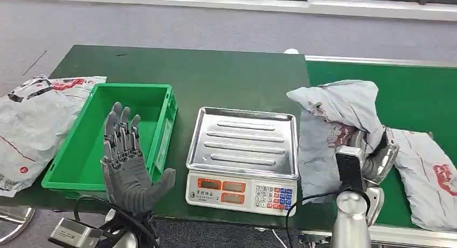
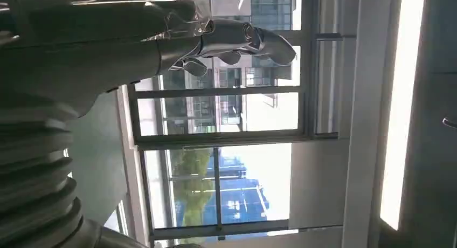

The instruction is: Moved the parcel from conveyor to table for the left to box.

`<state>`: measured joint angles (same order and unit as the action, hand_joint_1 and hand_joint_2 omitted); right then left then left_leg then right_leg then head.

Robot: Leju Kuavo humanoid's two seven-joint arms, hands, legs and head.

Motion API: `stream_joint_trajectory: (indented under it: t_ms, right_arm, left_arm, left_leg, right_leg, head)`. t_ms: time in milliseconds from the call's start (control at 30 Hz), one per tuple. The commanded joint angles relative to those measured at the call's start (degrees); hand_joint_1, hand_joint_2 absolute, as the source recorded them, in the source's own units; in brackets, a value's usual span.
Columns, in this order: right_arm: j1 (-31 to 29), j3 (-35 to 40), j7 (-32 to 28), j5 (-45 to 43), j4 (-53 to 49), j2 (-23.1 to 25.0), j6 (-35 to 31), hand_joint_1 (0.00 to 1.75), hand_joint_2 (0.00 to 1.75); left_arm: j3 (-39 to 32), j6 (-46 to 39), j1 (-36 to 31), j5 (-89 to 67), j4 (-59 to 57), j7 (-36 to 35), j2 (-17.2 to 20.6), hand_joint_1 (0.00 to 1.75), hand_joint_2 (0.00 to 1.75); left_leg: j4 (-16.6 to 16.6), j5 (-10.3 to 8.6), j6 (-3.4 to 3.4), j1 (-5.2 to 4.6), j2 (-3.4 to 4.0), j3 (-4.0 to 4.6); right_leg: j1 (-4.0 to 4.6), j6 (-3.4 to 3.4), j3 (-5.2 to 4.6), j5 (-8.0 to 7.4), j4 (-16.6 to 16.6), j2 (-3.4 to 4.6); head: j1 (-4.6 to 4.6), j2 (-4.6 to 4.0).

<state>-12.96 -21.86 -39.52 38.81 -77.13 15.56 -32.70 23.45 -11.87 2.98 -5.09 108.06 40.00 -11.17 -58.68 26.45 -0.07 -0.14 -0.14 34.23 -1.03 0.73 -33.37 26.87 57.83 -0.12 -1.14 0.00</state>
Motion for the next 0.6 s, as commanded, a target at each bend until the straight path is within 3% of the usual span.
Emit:
stream_joint_trajectory:
  t_ms: [33, 400, 600]
  right_arm:
    - [-5.2, 13.1, -0.5, -5.6, -3.6, 0.1, -7.3, 1.75, 1.75]
    - [-5.7, 18.4, -0.5, -5.4, -12.7, 4.4, -7.3, 1.75, 1.75]
    - [-10.4, 28.4, -0.5, -10.7, 2.8, 4.2, -6.8, 1.75, 1.75]
  left_arm:
    - [1.8, -0.9, -3.0, 0.7, -3.9, 0.0, 1.2, 0.0, 1.75]
    - [2.8, -0.8, -4.4, 1.1, -4.5, 0.0, 0.8, 0.0, 1.75]
    - [3.2, -0.4, -5.0, 1.4, -5.0, 0.0, 0.7, 0.0, 1.75]
  left_leg:
    - [0.0, 0.04, -0.04, -0.01, 0.33, -0.04]
    - [0.0, -0.02, -0.07, 0.0, 0.08, 0.01]
    - [0.0, 0.01, -0.08, 0.04, 0.37, -0.11]
  right_leg:
    - [-0.01, -0.05, -0.08, -0.06, 0.0, 0.34]
    - [-0.01, -0.04, -0.1, 0.0, 0.0, 0.1]
    - [0.03, -0.05, -0.03, -0.08, 0.0, 0.39]
  head:
    - [0.0, 0.0]
    - [-0.02, 0.0]
    - [0.0, 0.0]
